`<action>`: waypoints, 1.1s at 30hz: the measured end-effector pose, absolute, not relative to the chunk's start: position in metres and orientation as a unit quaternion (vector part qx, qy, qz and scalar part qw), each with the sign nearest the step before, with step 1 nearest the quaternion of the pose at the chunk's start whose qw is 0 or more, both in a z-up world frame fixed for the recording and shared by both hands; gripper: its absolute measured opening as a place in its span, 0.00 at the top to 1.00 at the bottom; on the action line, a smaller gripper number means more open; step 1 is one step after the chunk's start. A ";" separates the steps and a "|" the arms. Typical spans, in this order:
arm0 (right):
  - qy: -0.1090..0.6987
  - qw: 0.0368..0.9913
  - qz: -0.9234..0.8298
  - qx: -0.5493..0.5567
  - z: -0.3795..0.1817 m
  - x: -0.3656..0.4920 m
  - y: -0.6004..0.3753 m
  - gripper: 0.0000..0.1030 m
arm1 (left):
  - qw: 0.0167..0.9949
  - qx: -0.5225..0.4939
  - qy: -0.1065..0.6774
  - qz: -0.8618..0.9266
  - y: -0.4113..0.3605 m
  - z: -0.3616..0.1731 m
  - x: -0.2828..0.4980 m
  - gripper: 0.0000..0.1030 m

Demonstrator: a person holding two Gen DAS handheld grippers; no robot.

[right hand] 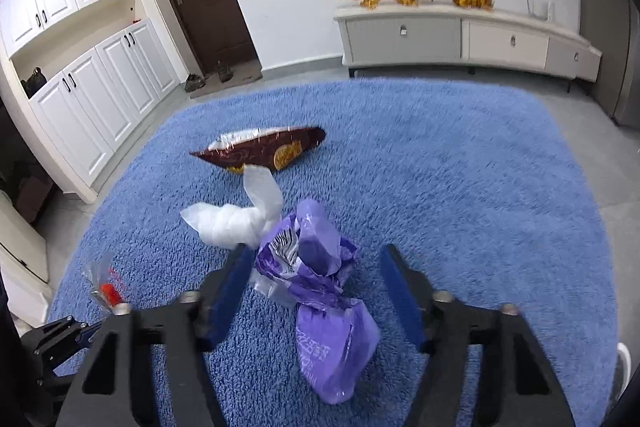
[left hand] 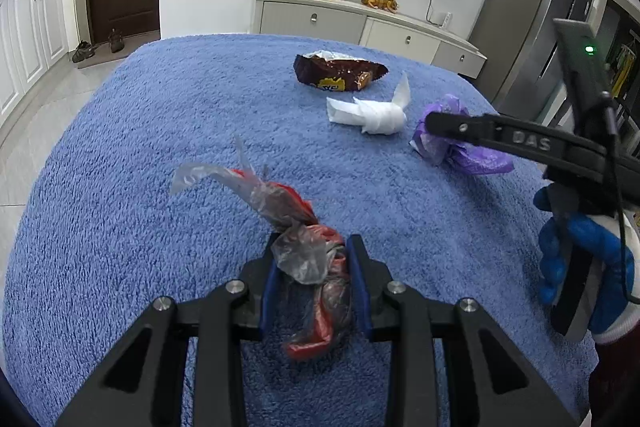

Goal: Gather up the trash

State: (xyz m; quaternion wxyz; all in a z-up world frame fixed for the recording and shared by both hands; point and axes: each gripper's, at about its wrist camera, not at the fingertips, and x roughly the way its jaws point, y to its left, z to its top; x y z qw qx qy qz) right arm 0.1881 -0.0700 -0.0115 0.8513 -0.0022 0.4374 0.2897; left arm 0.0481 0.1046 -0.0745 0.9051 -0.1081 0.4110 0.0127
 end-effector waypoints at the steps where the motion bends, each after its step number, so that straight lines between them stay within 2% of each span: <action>1: 0.444 0.846 0.296 0.003 -0.014 0.189 -0.070 0.53 | 0.905 -0.107 0.411 0.013 0.104 -0.075 0.048 0.71; 8: 0.436 0.846 0.306 0.017 -0.002 0.173 -0.085 0.60 | 0.906 -0.093 0.413 0.021 0.100 -0.074 0.049 0.72; 22: 0.401 0.877 0.261 0.035 0.038 0.083 -0.156 0.61 | 0.924 -0.054 0.379 0.017 0.070 -0.051 0.022 0.77; 33: 0.392 0.893 0.209 0.067 0.052 0.039 -0.202 0.61 | 0.944 -0.035 0.327 -0.013 0.037 -0.004 -0.016 0.77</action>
